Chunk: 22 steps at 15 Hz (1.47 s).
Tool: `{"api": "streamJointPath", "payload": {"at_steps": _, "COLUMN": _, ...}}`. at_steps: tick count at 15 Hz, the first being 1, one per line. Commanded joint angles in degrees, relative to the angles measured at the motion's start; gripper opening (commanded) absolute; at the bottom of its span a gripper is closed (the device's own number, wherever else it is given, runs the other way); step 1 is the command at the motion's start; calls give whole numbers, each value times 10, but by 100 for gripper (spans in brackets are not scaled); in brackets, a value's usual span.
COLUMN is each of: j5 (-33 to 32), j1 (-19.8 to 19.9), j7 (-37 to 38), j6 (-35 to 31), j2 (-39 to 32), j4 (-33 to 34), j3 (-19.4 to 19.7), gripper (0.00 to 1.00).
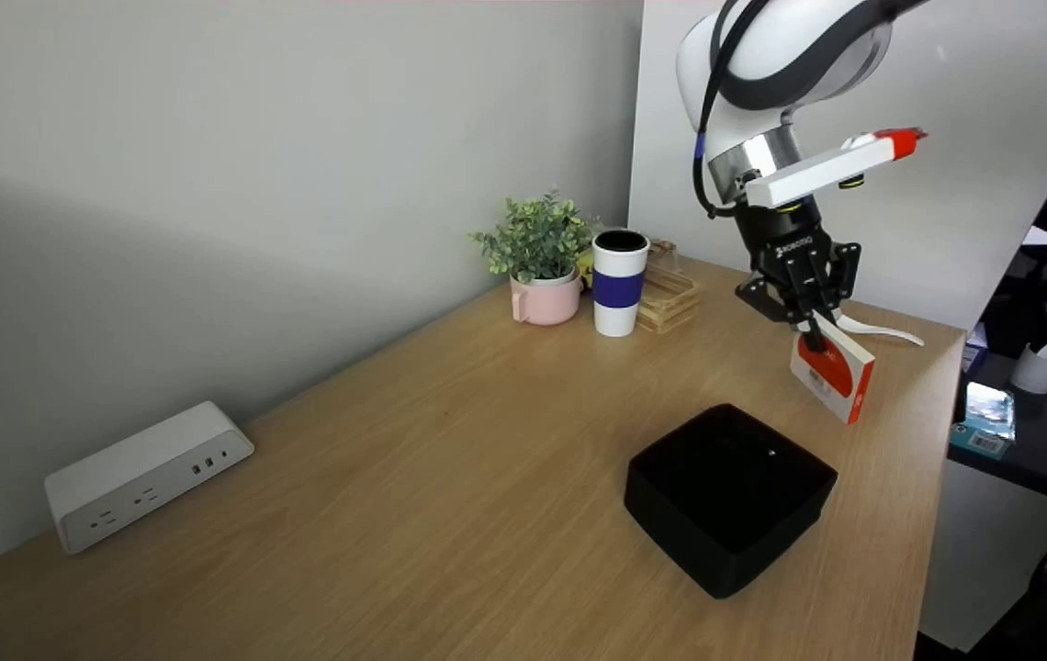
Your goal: Put the book inside the black box
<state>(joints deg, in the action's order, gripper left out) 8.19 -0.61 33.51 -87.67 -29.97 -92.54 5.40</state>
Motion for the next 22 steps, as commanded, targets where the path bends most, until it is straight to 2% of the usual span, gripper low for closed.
{"api": "streamJointPath", "payload": {"at_steps": 1, "j5": -20, "j1": -19, "j7": 7, "j6": -32, "j2": 81, "j4": -75, "j3": 0, "gripper": 4}}
{"api": "streamJointPath", "payload": {"at_steps": 6, "j5": -13, "j1": -29, "j7": -37, "j6": -65, "j2": 126, "j4": -99, "j3": -24, "gripper": 4}}
{"api": "streamJointPath", "payload": {"at_steps": 10, "j5": 13, "j1": -23, "j7": -104, "j6": -88, "j2": 126, "j4": -99, "j3": -42, "gripper": 4}}
{"api": "streamJointPath", "payload": {"at_steps": 18, "j5": 76, "j1": -5, "j7": -211, "j6": -74, "j2": 70, "j4": -67, "j3": -47, "gripper": 4}}
{"api": "streamJointPath", "payload": {"at_steps": 22, "j5": 92, "j1": 2, "j7": -234, "j6": -58, "j2": 22, "j4": -38, "j3": -48, "gripper": 4}}
